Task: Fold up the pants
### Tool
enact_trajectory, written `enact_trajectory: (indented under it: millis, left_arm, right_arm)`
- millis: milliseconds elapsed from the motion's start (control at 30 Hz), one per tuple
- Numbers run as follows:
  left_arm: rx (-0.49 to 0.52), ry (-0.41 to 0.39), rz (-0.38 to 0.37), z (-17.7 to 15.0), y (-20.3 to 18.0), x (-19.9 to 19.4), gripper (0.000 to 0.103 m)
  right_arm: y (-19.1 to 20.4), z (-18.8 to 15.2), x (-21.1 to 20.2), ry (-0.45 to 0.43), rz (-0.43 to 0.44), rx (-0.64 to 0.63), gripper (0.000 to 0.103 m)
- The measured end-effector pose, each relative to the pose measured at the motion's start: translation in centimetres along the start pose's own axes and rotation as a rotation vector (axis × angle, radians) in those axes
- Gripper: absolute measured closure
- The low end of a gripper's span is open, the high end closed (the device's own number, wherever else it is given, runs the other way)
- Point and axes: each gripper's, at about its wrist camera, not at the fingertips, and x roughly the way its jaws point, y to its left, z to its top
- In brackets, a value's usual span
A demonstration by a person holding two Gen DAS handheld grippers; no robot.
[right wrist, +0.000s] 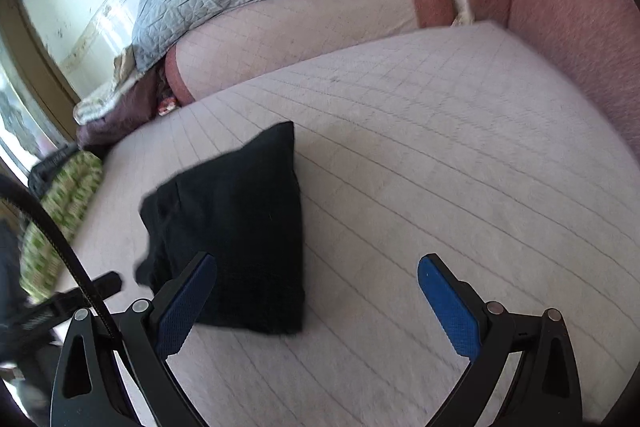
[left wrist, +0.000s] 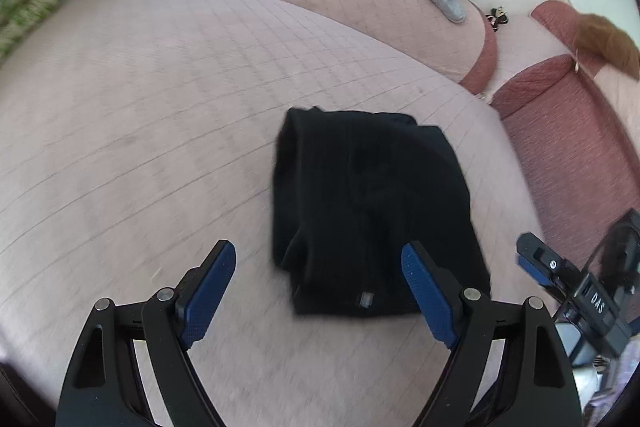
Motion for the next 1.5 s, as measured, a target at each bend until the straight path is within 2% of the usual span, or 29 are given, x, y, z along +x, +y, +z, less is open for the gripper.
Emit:
enact_trajectory:
  millis: [100,167,233,300,333,367,400,467,533,600,700,967,1100,1167,1233,1300,1400,1500]
  left_arm:
    - [-0.021,0.068,-0.043,1.7,0.7,3.2,0.019]
    - [-0.045,0.108,-0.08,2.6,1.3,5.3,0.019]
    - [-0.051,0.094,-0.113,3.2,1.4,6.3,0.014]
    - [-0.029,0.092,-0.135,3.5,0.7,6.7,0.014]
    - [-0.007,0.103,-0.148,3.6,0.1,7.0,0.015]
    - [0.009,0.108,-0.154,3.8,-0.1,7.2,0.024]
    - [0.032,0.116,-0.144,4.0,-0.6,7.5,0.028]
    - [0.062,0.139,-0.163,4.6,-1.1,7.5,0.045]
    - [0.061,0.15,-0.2,5.4,-1.3,7.2,0.048]
    - [0.085,0.135,-0.205,6.5,-1.8,6.6,0.048]
    - [0.118,0.105,-0.206,8.2,-2.5,5.9,0.048]
    - [0.047,0.068,-0.226,12.8,-1.8,7.1,0.048]
    - [0.042,0.118,-0.169,14.0,-1.9,10.7,0.043]
    - [0.026,0.153,-0.129,14.4,-1.3,12.2,0.043]
    - [-0.039,0.184,-0.165,14.4,-0.3,12.8,0.043]
    - [-0.062,0.171,-0.21,14.5,0.1,11.8,0.043]
    - [-0.033,0.105,-0.249,14.8,-0.3,8.3,0.043]
    - [-0.038,0.038,-0.296,16.0,-1.2,5.7,0.043]
  right_arm:
    - [-0.1,2.5,3.2,0.066,0.048,0.001,0.001]
    - [0.1,3.4,5.6,0.109,0.062,-0.016,0.006]
    - [0.5,3.6,8.2,0.166,0.096,-0.014,0.018]
    - [0.6,3.5,10.1,0.2,0.141,0.01,0.023]
    - [0.7,3.3,10.9,0.211,0.176,0.024,0.029]
    - [0.8,3.2,11.5,0.214,0.213,0.034,0.035]
    - [0.9,3.2,11.8,0.222,0.224,0.036,0.04]
    - [1.5,3.4,11.4,0.217,0.231,0.014,0.054]
    - [2.0,3.7,10.5,0.199,0.232,-0.01,0.062]
    - [2.7,4.1,9.7,0.176,0.236,-0.023,0.064]
    - [4.1,5.3,8.8,0.127,0.245,-0.035,0.066]
    - [6.3,9.0,9.2,0.03,0.247,-0.065,0.066]
    - [4.8,9.3,10.8,0.032,0.176,-0.065,0.065]
    - [3.6,9.1,12.1,0.047,0.083,-0.062,0.057]
    - [2.7,9.0,12.8,0.058,-0.034,-0.066,0.05]
    - [1.9,9.1,12.2,0.048,-0.027,-0.052,0.044]
    - [2.8,9.7,10.2,-0.015,-0.049,-0.09,0.044]
    - [3.9,9.7,8.2,-0.054,0.026,-0.095,0.044]
